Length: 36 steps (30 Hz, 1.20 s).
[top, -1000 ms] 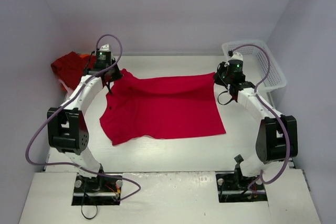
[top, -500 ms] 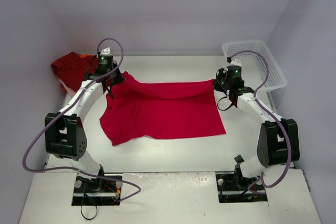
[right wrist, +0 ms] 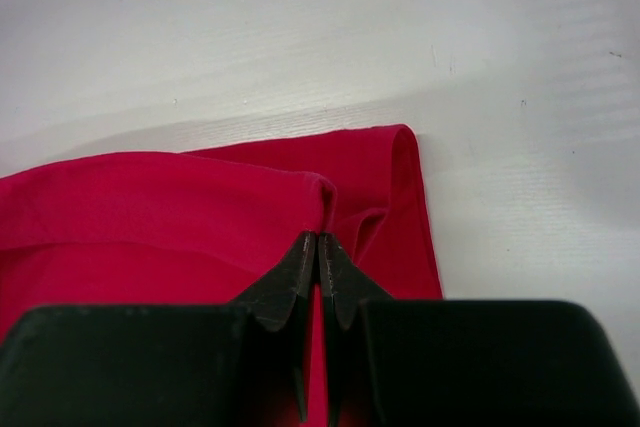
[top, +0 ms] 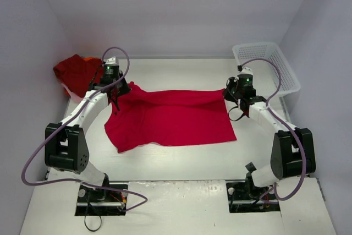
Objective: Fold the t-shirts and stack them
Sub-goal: Fold the tshirt
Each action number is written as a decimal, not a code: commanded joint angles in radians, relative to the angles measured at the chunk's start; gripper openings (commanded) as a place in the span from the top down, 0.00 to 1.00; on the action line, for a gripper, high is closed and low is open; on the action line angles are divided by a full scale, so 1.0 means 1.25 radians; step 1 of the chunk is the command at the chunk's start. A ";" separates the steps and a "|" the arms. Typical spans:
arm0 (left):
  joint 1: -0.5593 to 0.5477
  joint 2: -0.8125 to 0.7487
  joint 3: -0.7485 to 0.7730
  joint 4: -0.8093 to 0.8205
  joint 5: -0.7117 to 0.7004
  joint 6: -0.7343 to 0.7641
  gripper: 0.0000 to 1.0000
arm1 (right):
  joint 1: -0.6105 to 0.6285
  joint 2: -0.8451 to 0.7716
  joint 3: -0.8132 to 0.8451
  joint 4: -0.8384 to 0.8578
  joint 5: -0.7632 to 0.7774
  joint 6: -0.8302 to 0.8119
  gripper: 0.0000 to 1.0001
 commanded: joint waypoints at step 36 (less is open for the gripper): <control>-0.007 -0.193 -0.168 0.056 -0.050 -0.090 1.00 | 0.047 -0.149 -0.117 0.001 0.042 0.019 1.00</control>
